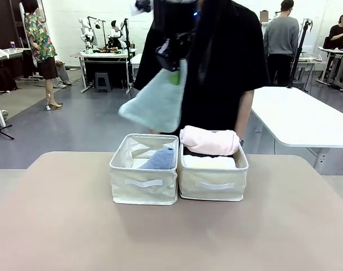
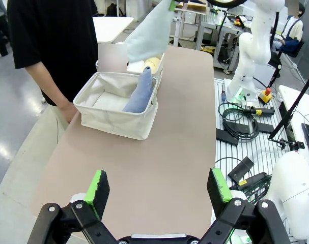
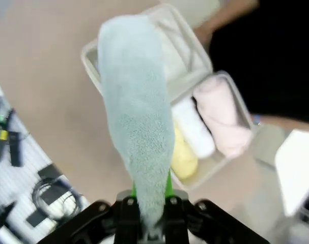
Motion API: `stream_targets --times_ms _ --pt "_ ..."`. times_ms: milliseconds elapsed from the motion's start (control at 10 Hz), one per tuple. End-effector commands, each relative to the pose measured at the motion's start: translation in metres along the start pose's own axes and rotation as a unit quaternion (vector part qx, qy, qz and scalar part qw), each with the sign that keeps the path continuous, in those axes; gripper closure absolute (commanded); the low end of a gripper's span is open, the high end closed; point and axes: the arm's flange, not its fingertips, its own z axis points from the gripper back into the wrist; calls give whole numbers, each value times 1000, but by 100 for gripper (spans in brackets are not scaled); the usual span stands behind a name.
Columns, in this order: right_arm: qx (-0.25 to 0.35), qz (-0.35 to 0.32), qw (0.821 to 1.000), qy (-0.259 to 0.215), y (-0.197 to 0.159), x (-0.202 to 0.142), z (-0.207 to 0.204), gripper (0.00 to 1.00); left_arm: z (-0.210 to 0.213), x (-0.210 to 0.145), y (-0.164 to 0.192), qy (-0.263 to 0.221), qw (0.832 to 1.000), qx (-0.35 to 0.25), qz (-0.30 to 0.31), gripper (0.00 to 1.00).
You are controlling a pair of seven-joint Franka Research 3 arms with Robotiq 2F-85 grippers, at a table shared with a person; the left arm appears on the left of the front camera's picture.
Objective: Sort the towels based on their folding style.
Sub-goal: Pick up another triangle-folded towel from the table and place it in the left Fabric basket.
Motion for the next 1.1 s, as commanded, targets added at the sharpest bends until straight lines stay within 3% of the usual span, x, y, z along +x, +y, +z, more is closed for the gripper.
stream_targets --times_ms 0,200,300,700,800,1000 --pt "0 60 998 -3 -12 28 10 83 2 0 -1 -7 1000 1 -8 0" --pt "-19 10 1000 2 -11 24 7 83 2 0 -1 -7 1000 1 -8 0" --pt "16 49 999 -10 -5 24 -13 83 2 0 -1 -7 1000 1 -8 0" --pt "12 47 999 -6 -6 24 -14 83 2 0 -1 -7 1000 1 -8 0" --pt "0 108 994 -1 -22 26 -25 83 2 0 -1 -7 1000 1 -8 0" --pt "3 142 990 -8 -45 39 -45 83 2 0 -1 -7 1000 1 -8 0"
